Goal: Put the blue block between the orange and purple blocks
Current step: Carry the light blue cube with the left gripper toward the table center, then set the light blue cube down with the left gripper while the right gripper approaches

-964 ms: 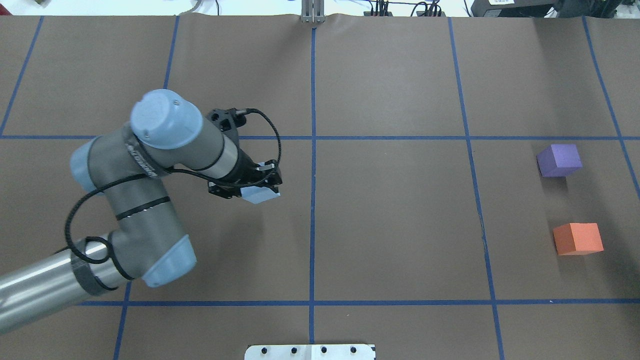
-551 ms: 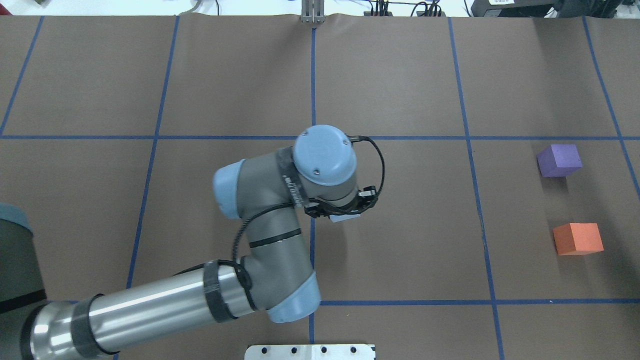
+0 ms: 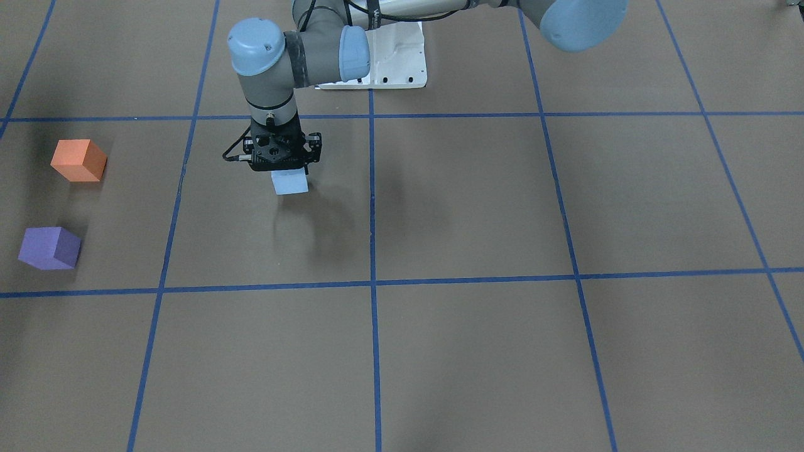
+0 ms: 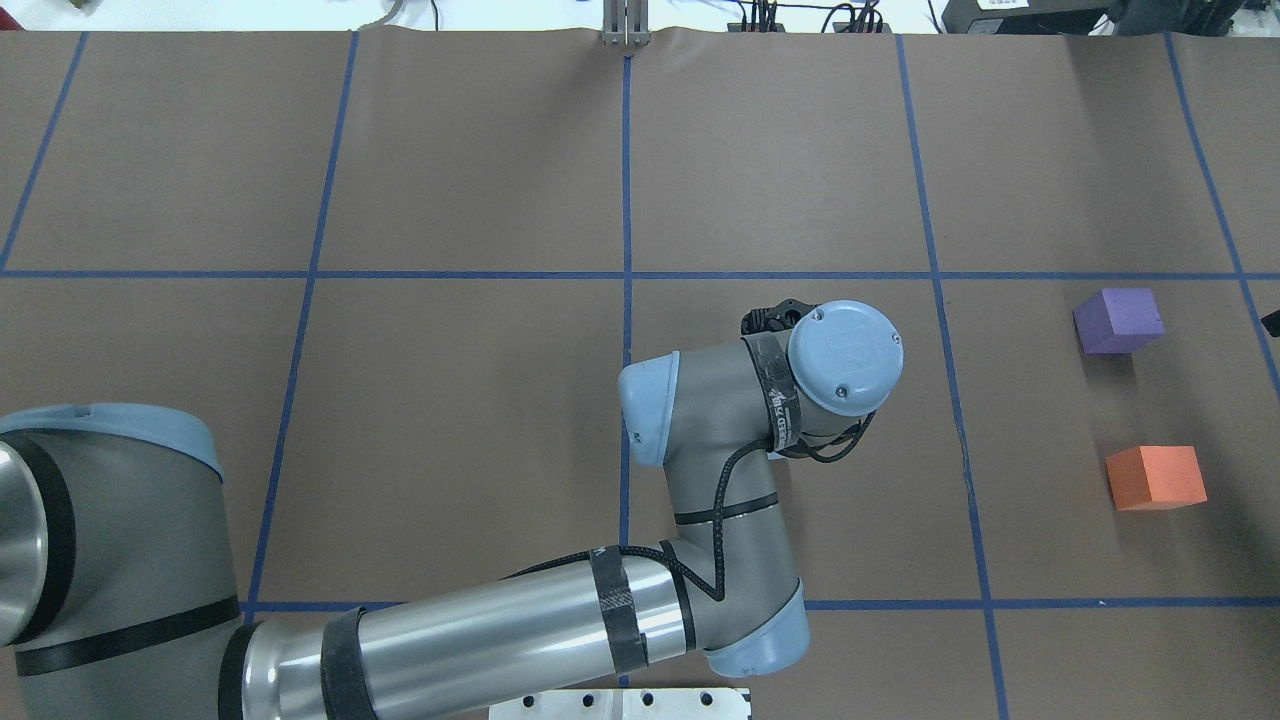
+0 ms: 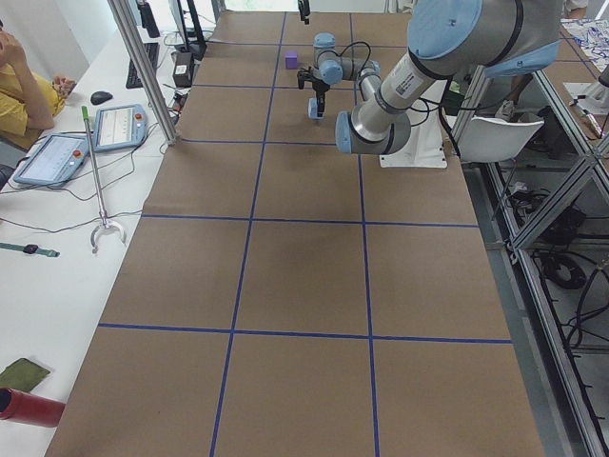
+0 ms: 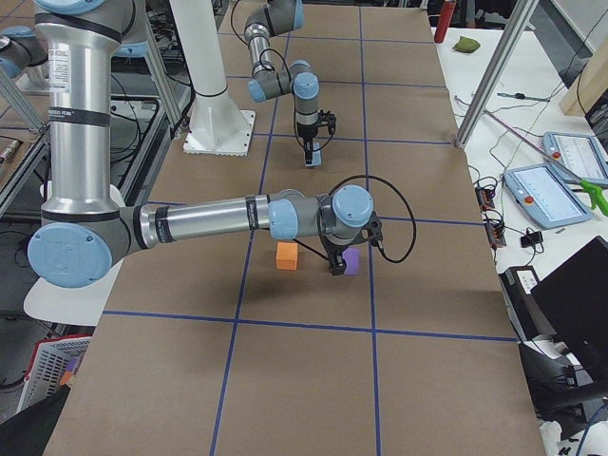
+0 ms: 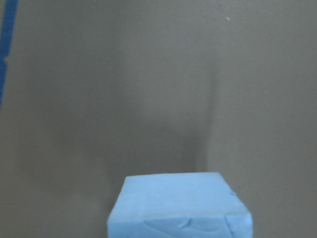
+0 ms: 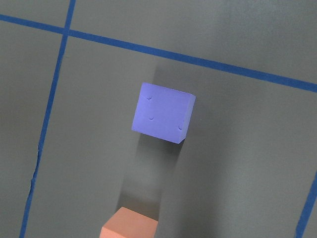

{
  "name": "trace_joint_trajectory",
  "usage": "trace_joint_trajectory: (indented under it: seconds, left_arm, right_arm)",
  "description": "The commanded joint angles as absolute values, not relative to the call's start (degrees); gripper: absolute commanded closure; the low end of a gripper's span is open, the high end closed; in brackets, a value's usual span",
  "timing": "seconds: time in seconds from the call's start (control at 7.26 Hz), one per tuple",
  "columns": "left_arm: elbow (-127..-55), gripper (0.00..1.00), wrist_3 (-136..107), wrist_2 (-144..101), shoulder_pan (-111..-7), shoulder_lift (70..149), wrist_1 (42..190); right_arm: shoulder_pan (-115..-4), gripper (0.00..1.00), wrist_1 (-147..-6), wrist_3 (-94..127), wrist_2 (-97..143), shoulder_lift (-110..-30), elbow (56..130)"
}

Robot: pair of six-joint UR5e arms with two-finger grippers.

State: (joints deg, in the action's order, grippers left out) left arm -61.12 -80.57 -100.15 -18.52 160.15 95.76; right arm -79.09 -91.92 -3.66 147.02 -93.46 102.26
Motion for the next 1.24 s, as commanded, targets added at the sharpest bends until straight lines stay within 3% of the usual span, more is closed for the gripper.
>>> trace_joint_trajectory:
  seconds: [0.0, 0.14, 0.55, 0.69, 0.83, 1.1]
  left_arm:
    - [-59.6, 0.28, -79.5, -99.4, -17.6, 160.8, 95.9]
    - [-59.5, 0.01, -79.5, -99.4, -17.4, 160.8, 95.9]
    - [-65.3, 0.0, -79.8, -100.2, -18.4, 160.5, 95.0]
    - [-72.4, 0.0, -79.9, -100.2, -19.8, 158.1, 91.0]
    - [-83.9, 0.0, -79.6, -101.2, -21.2, 151.6, 86.7]
    - [-107.5, 0.0, -78.0, -108.6, -27.0, 130.4, 86.4]
  right_arm:
    - [-78.4, 0.0, -90.1, -3.5, 147.0, -93.4, 102.2]
    - [-77.8, 0.0, -90.1, -3.4, 147.0, -93.4, 102.2]
    - [-75.1, 0.0, -89.0, 2.8, 146.8, -92.0, 102.6]
    - [-72.5, 0.0, -86.0, 9.7, 146.6, -90.9, 102.6]
    - [-70.2, 0.0, -80.6, 20.5, 145.8, -89.4, 102.7]
    - [-62.7, 0.0, -67.7, 42.0, 139.8, -86.9, 102.8]
